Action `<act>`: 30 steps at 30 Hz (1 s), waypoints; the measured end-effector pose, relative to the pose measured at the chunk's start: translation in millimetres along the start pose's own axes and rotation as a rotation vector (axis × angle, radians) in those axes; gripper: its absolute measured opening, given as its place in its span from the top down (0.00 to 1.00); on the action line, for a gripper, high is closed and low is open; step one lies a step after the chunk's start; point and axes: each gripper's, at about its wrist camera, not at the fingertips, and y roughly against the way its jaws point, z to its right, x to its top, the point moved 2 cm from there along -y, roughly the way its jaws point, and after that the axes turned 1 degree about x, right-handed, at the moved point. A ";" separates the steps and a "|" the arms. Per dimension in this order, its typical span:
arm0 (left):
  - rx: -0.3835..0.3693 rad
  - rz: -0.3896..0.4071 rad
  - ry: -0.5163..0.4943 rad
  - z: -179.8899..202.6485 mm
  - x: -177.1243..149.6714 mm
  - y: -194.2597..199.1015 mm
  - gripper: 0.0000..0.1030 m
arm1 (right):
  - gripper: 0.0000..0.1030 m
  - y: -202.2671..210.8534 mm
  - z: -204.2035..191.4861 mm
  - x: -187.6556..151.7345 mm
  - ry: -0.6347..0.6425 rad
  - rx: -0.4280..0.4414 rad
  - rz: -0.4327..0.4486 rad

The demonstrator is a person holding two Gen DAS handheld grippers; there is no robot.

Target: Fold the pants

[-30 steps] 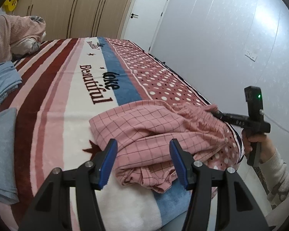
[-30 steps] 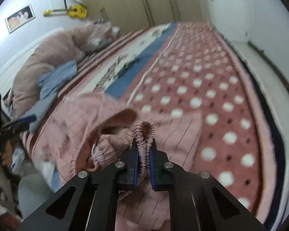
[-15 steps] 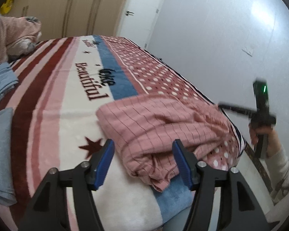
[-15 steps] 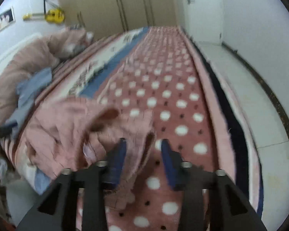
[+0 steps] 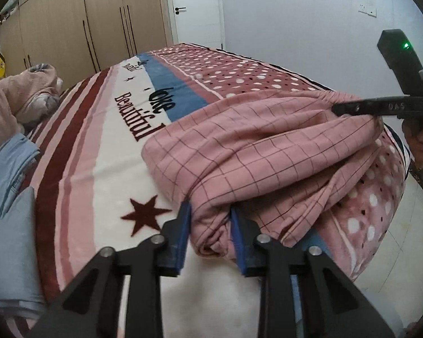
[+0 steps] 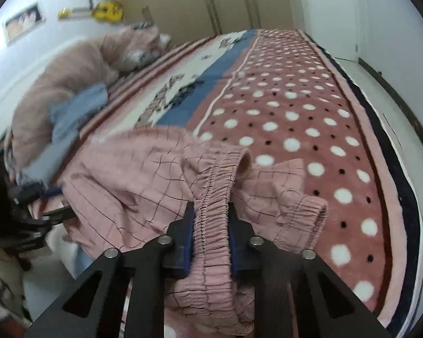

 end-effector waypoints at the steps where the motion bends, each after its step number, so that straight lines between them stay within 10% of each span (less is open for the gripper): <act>1: 0.000 0.002 0.002 -1.2 -0.8 1.3 0.85 | 0.88 4.4 2.0 1.7 -0.008 -0.002 0.015; 17: 0.065 -0.072 -0.012 -10.6 -32.7 18.0 0.87 | 0.85 17.4 13.0 -37.5 -0.113 0.033 0.018; 21: 0.007 -0.014 -0.022 -4.3 -24.7 34.8 0.63 | 0.74 26.3 15.5 -38.5 -0.144 0.044 0.021; 30: -0.026 -0.047 -0.107 15.6 0.7 0.4 0.52 | 0.51 48.9 -19.7 -10.4 -0.004 0.022 0.100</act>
